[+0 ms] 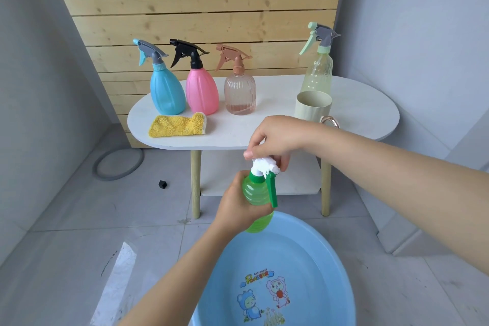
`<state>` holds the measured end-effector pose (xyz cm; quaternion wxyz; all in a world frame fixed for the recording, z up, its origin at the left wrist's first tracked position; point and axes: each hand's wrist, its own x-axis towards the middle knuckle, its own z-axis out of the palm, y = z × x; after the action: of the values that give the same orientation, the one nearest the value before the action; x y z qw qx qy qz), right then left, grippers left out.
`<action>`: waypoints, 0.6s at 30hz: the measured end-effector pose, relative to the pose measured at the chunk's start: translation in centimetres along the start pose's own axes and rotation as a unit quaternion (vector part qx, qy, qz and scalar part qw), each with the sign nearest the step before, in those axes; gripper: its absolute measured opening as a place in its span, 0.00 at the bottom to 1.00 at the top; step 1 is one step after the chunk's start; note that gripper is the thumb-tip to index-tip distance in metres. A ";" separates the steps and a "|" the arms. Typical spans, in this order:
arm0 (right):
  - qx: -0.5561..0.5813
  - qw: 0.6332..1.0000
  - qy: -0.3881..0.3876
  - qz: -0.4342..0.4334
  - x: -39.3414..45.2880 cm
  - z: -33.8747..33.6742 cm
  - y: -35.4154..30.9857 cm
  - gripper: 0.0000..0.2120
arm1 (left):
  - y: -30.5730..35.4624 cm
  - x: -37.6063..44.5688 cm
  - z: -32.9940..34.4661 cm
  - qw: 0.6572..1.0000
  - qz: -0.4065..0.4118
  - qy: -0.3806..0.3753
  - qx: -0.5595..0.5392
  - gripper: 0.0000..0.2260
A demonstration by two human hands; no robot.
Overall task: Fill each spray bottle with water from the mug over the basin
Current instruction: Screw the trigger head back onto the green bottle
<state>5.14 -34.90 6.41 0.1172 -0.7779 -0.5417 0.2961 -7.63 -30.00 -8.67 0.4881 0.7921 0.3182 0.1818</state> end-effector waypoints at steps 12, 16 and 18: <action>-0.002 0.993 -0.094 -0.067 -0.1 -1.8 1.6 0.13 | 0.0 -0.1 -0.1 0.999 0.012 -0.025 -0.041 0.30; -0.127 0.989 0.053 -0.055 0.1 -0.6 0.5 0.23 | 0.3 0.1 0.1 0.999 0.023 -0.007 -0.037 0.27; -0.103 0.989 0.097 -0.047 0.2 -0.1 0.2 0.22 | 0.4 0.2 0.1 0.999 0.015 0.001 -0.031 0.28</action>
<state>5.40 -34.76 6.31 0.1027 -0.7844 -0.5914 0.1563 -7.30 -30.06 -8.36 0.5091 0.7814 0.3006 0.1995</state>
